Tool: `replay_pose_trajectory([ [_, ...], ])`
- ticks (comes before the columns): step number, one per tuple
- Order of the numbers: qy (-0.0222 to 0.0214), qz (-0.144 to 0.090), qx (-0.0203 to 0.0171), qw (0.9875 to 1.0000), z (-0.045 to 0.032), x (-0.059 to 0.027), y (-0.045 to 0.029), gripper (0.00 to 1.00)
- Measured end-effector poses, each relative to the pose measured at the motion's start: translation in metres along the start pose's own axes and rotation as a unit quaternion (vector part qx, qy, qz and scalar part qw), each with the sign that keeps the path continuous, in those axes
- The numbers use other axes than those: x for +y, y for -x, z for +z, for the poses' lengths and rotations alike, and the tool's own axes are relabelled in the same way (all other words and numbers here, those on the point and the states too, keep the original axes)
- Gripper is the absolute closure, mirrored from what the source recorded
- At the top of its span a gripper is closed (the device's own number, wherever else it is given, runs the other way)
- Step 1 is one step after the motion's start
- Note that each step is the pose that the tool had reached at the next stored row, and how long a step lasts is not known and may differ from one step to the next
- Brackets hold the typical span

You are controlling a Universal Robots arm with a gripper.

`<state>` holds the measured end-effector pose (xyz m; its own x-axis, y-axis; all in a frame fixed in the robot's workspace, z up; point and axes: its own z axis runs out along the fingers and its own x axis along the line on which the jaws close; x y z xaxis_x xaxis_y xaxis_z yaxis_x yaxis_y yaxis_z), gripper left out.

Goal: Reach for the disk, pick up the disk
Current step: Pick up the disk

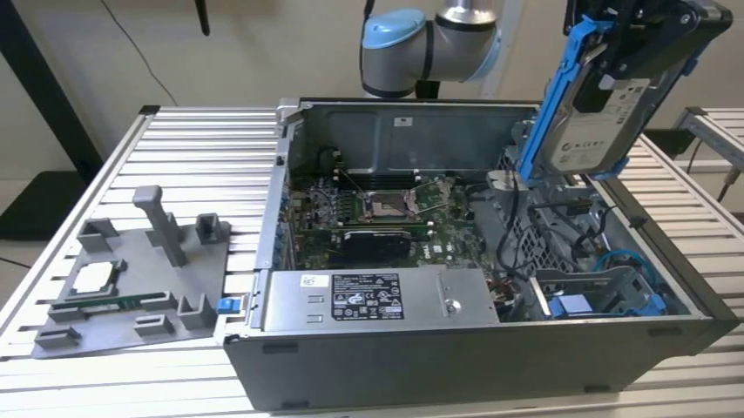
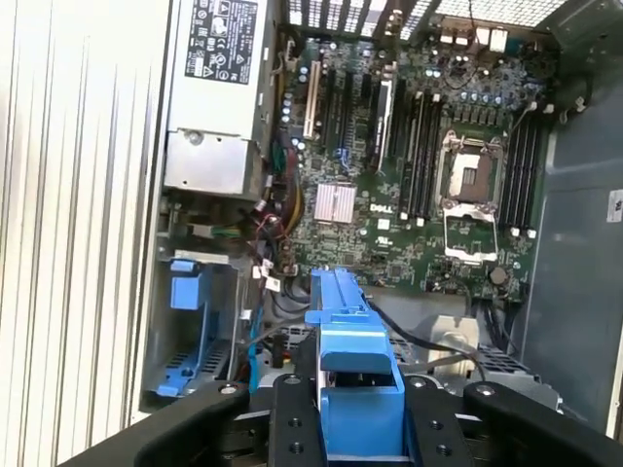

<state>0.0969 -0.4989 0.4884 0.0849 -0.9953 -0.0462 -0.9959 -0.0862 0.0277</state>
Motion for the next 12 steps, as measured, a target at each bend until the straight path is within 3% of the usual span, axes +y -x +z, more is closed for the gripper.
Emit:
replay_pose_trajectory([
  [12,0.0000,0.000,0.0001,1.0000,0.0036,0.0034,-0.0431,1.00],
])
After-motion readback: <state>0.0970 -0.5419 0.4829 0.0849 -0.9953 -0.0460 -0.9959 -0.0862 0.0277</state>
